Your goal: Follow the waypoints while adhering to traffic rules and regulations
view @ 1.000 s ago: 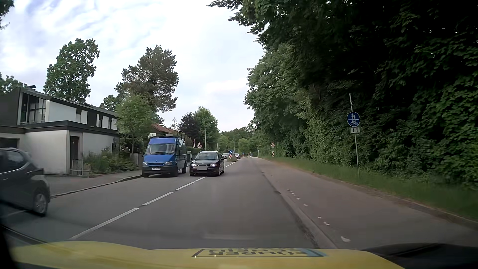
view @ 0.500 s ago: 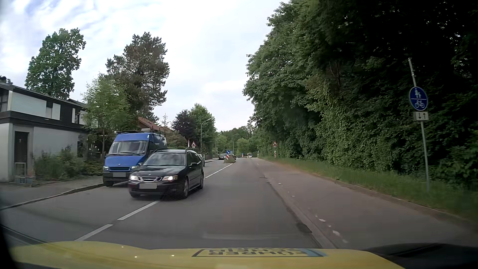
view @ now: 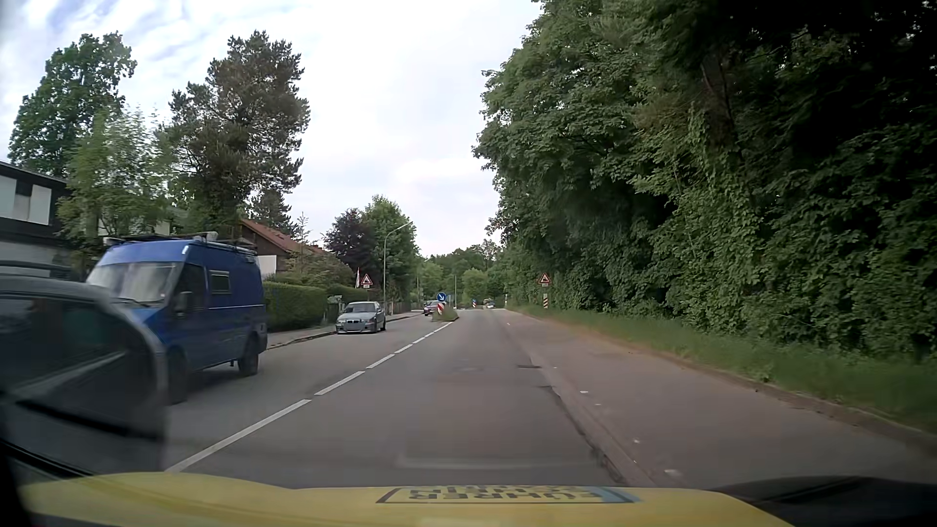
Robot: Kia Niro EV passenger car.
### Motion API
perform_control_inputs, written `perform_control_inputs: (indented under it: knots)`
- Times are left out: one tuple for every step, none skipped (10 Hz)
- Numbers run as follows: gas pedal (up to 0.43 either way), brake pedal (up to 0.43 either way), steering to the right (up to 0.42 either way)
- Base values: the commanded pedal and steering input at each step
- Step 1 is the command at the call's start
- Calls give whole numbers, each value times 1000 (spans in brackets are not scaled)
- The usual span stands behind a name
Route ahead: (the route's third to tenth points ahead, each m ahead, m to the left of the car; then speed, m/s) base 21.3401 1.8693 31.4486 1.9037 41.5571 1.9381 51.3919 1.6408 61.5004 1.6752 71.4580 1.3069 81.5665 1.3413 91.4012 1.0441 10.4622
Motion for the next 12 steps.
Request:
perform_control_inputs:
  knots:
    - [79,0,0]
    - [79,0,0]
    - [79,0,0]
    - [79,0,0]
    - [79,0,-5]
    - [79,0,-7]
    - [79,0,-7]
    - [79,0,-6]
    - [79,0,-6]
    - [79,0,-6]
    - [79,0,-5]
    - [79,0,-4]
